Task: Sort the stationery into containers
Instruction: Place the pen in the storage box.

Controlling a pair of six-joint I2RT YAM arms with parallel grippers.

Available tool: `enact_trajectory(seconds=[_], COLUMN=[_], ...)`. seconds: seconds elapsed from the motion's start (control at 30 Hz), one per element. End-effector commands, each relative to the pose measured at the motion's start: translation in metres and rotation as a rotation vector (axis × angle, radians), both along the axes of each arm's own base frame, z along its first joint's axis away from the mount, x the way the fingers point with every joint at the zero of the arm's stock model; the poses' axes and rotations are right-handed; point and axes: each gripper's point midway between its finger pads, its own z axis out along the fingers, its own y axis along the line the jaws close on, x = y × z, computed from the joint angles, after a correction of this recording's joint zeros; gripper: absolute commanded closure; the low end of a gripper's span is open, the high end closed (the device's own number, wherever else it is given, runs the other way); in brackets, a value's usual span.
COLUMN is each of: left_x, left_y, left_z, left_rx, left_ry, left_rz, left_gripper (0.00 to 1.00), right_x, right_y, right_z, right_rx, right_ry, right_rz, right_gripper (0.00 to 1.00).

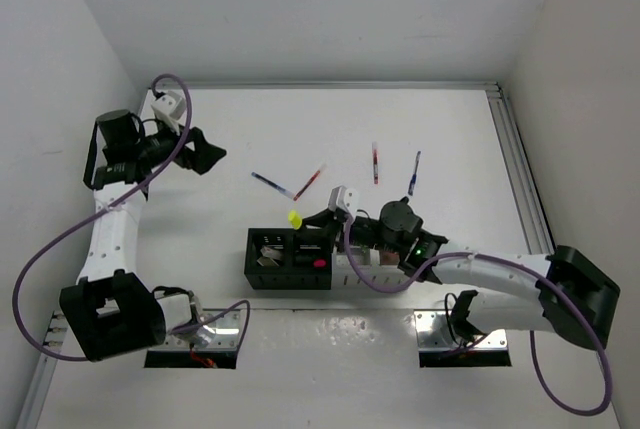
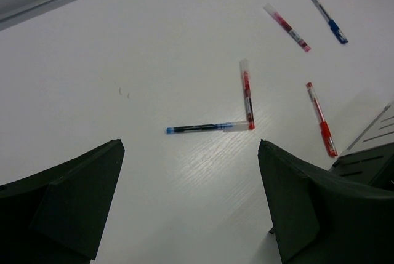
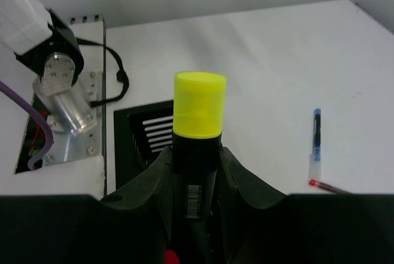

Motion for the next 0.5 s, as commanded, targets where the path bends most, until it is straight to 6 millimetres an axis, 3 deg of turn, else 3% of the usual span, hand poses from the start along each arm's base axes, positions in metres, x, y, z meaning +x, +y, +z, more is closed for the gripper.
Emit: enact_trajectory(seconds=[0.0,0.13,0.17,0.27,0.3,0.47], left_x=[-0.006,-0.005,-0.006,-0.004,-0.002,0.01], left_y=[-0.006,-0.01,-0.012,-0.008,-0.008,-0.002], left_z=[0.004,-0.002,-0.003,-0.006,-0.008,-0.027], left_rx=[0.006,-0.011,-0.009,0.021,0.033,0.177], left_ry=[-0.033,-0.023,-0.022,-0.027,-0.017,0.053], left_rz=[-0.022,-0.021,-0.027,-0.011,-0.005,-0.052], left_gripper=[0.03,0.03,0.03,0.03,0.03,0.04], right_x=[-0.008,-0.01,-0.009,-0.011,-0.009,0.009], right_y=[0.009,0.017,0.019,0.02,0.018,0.011], right_z=[0.013,-0.001,-0.006,-0.011,-0.011,0.003], right_rx=[0.083,0.086,0.079,0.07,0.067,0.053], right_ry=[-0.021,0.011,0.02,0.031,0.024,-0.021], right_rz=[0.045,0.057,0.059,0.064,0.054,-0.029], right_gripper=[1.0,0.97,0.82,0.69,0.54,0.37])
